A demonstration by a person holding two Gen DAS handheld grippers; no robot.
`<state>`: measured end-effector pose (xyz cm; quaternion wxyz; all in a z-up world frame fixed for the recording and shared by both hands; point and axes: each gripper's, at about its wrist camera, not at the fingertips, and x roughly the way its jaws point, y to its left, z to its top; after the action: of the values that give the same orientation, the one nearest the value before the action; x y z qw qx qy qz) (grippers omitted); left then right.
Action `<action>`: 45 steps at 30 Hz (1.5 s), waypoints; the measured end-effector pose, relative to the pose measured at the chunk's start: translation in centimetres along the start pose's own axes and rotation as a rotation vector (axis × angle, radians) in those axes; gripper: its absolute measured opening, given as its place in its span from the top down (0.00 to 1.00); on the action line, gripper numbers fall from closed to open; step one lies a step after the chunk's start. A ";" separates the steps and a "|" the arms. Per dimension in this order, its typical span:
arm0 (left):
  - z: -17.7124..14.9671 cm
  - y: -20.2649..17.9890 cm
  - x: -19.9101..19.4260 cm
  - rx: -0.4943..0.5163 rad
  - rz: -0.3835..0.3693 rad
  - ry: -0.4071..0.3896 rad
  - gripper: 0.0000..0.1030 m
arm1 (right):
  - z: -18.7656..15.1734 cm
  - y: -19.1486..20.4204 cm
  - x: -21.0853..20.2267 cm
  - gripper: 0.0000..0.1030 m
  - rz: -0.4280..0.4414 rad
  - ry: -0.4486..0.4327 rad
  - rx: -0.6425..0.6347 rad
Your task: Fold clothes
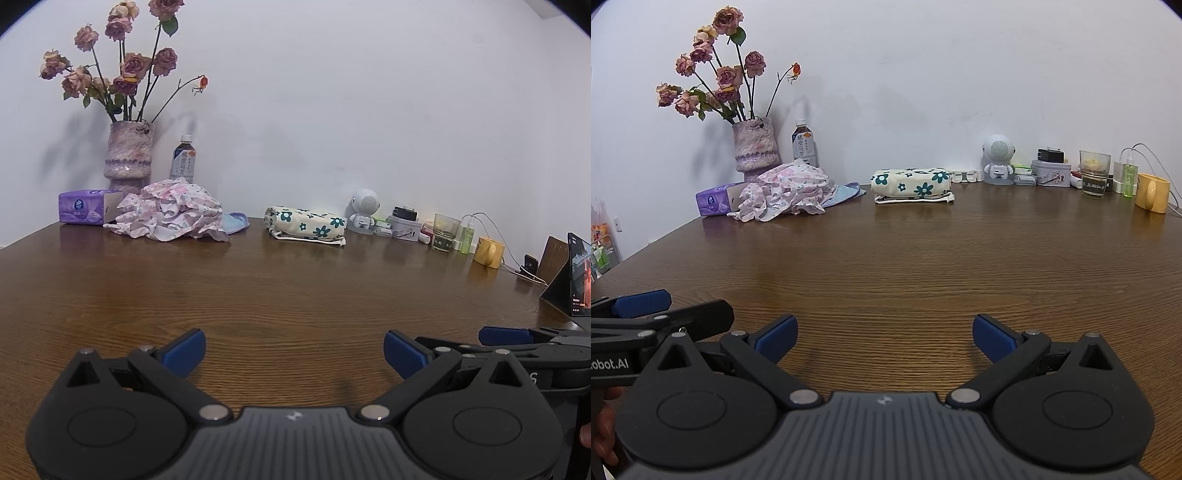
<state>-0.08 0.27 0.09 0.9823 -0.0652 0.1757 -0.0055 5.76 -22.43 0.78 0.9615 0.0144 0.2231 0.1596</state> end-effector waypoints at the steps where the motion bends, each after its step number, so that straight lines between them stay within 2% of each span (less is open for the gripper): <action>1: 0.0 0.0 0.0 0.000 0.000 0.000 0.00 | 0.0 0.0 0.0 0.00 0.000 0.000 0.000; 45: 0.1 0.6 0.1 -0.051 0.002 0.020 0.00 | -0.1 0.2 0.0 0.00 -0.009 0.000 -0.004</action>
<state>0.09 0.88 0.10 0.9784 -0.0902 0.1857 -0.0009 5.69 -22.23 0.70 0.9623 0.0115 0.2228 0.1558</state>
